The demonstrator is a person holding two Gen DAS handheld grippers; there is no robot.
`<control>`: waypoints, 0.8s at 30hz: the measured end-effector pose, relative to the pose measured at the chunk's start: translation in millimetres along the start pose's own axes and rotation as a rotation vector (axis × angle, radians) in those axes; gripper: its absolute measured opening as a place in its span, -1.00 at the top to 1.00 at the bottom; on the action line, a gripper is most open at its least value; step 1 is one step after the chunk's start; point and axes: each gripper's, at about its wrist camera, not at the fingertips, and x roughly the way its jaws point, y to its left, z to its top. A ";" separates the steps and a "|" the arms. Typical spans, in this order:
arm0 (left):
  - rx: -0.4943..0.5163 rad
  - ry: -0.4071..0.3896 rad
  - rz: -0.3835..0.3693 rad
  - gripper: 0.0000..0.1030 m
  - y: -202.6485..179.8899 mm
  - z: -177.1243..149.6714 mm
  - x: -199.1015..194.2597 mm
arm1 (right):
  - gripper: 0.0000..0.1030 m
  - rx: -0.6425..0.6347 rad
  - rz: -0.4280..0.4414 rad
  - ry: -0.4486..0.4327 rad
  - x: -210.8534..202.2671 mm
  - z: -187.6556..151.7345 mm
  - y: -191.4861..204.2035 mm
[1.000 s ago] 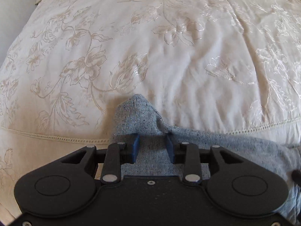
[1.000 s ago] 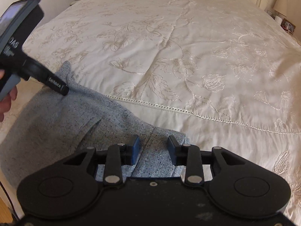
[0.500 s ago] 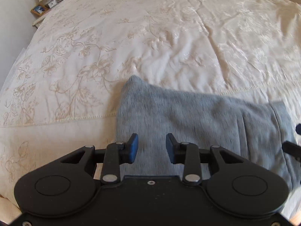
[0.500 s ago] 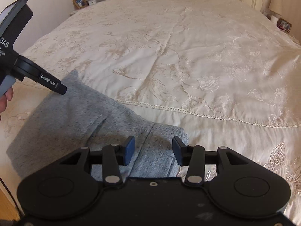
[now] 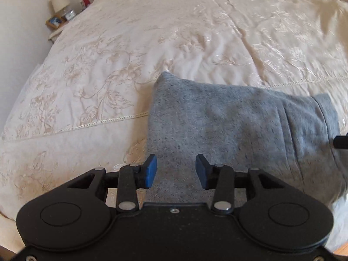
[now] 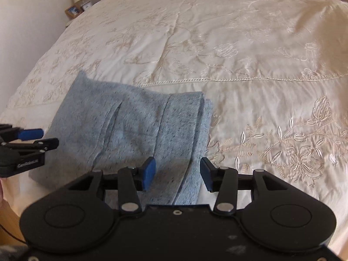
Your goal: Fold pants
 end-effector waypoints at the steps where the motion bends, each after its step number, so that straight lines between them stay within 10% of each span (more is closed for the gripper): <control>1: -0.022 0.018 -0.010 0.02 7.5 4.4 5.9 | 0.06 0.026 -0.008 0.012 5.6 4.1 -4.8; 8: -0.010 0.189 -0.155 0.01 28.9 3.4 56.5 | -0.01 0.202 0.096 0.089 47.0 14.3 -34.4; 19: -0.173 0.242 -0.242 -0.89 67.5 -7.4 90.3 | -0.07 0.305 0.094 0.070 54.6 2.5 -36.0; 22: -0.228 0.267 -0.262 -0.66 68.2 -5.5 89.2 | 0.29 0.367 0.128 0.089 57.0 5.3 -38.1; 24: -0.256 0.270 -0.383 0.50 69.5 0.4 80.3 | 0.52 0.371 0.117 0.079 50.9 7.0 -31.8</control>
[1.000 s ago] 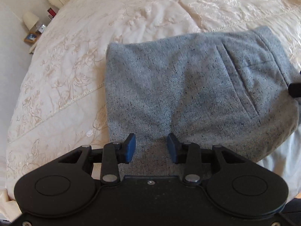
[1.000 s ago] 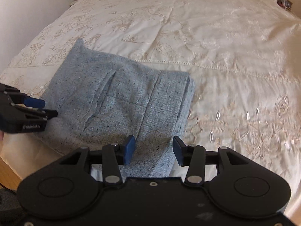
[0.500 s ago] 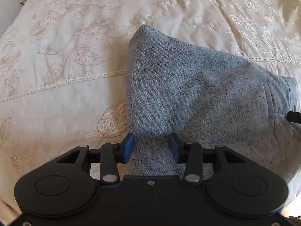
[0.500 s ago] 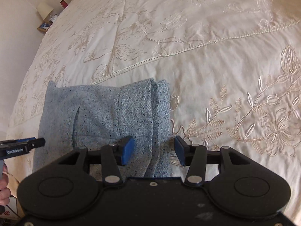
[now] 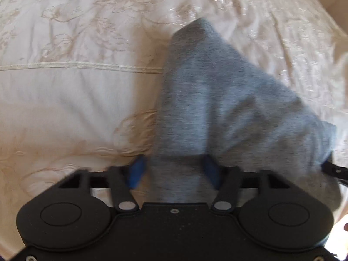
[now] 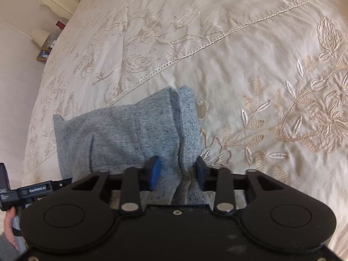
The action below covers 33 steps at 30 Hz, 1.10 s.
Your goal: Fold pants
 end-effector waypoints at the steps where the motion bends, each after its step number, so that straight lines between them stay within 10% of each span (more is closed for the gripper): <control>1: -0.013 -0.005 -0.010 0.61 -3.9 0.4 -6.9 | 0.62 -0.020 -0.015 -0.007 -3.8 -0.4 6.8; 8: 0.063 -0.162 0.009 0.80 -24.7 -6.8 -77.1 | 0.71 -0.109 -0.079 -0.091 -45.9 0.9 59.2; 19: 0.071 -0.375 0.070 1.00 27.3 67.8 -153.0 | 0.72 -0.302 0.005 -0.165 -43.8 61.2 190.0; 25: 0.047 -0.181 -0.025 0.75 47.6 60.2 -110.3 | 0.72 -0.301 -0.032 -0.162 -34.4 71.8 197.0; 33: 0.090 0.021 0.008 0.56 24.1 6.8 -29.7 | 0.72 -0.157 -0.169 -0.036 -23.2 16.0 80.9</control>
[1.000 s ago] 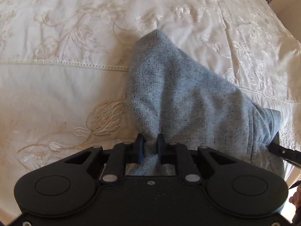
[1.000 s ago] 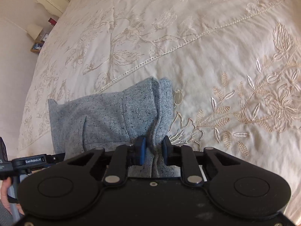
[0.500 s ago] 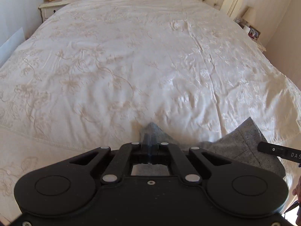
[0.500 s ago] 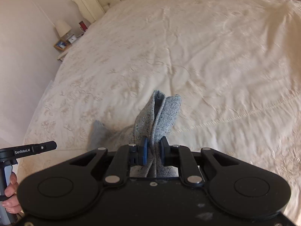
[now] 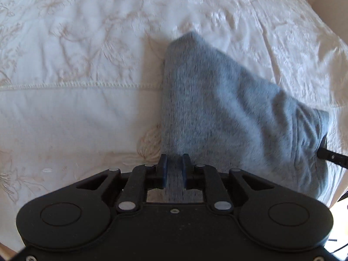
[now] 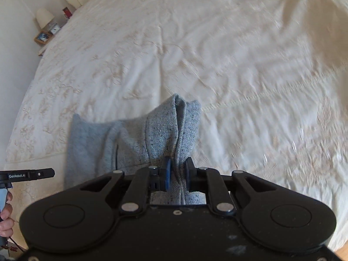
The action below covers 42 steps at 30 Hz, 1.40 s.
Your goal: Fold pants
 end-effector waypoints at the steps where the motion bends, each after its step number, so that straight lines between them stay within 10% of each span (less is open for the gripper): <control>1: 0.014 0.010 0.017 0.55 -3.9 -3.9 7.4 | 0.71 -0.022 -0.002 -0.002 8.1 -7.0 -5.7; 14: 0.003 -0.055 0.103 -0.32 -5.4 4.1 21.6 | -0.01 -0.038 0.081 0.054 59.4 5.2 -38.3; 20: -0.065 -0.042 0.042 -0.50 5.1 6.3 23.8 | -0.06 -0.002 0.144 0.044 59.7 0.4 -53.6; 23: -0.088 -0.017 -0.110 -0.49 -0.4 9.7 25.8 | -0.08 0.026 0.159 0.031 59.6 -4.4 -59.8; 25: -0.133 0.009 -0.164 -0.41 -2.1 9.5 27.2 | -0.08 0.058 0.163 0.040 57.7 -5.2 -61.1; 27: -0.168 0.000 -0.144 0.42 -2.2 10.9 23.0 | 0.03 0.084 0.182 0.059 56.1 -3.1 -60.6; 29: -0.229 -0.049 -0.130 0.64 -1.0 10.0 8.9 | 0.64 0.072 0.193 0.058 48.7 -2.1 -54.6; 42: -0.134 -0.360 -0.011 0.75 -0.7 46.7 -120.9 | 0.71 -0.182 0.254 -0.145 -44.0 68.0 58.1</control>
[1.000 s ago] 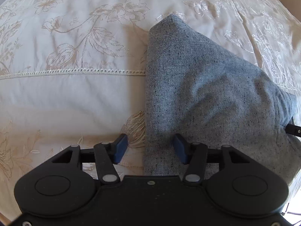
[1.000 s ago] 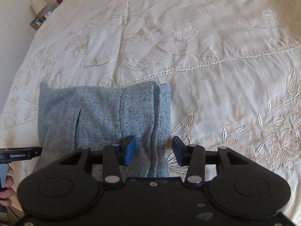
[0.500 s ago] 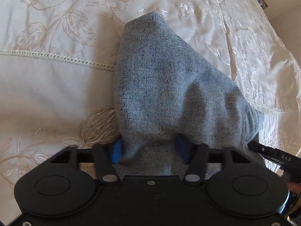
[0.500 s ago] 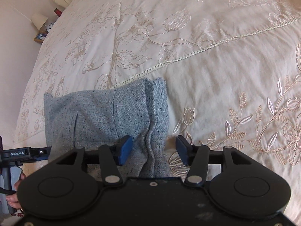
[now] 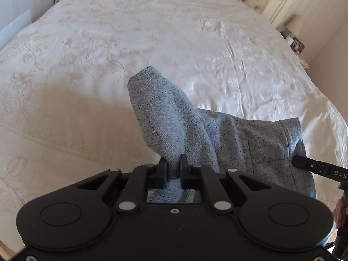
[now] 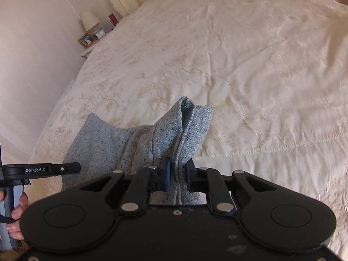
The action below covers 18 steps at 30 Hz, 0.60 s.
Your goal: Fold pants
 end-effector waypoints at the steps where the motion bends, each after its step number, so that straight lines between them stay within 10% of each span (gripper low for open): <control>1: -0.003 -0.018 0.012 0.75 6.9 13.5 2.1 | 0.71 -0.003 0.010 -0.009 5.5 13.2 6.5; 6: -0.045 -0.051 0.085 0.65 50.3 60.2 27.5 | 0.71 -0.048 0.045 -0.050 63.7 69.3 43.5; 11: -0.142 0.019 0.347 0.61 93.7 71.0 72.8 | 0.46 -0.048 -0.091 -0.009 143.7 97.2 63.6; 18: -0.175 0.026 0.331 0.61 95.6 49.3 48.8 | 0.42 -0.060 -0.141 0.041 154.5 84.0 81.4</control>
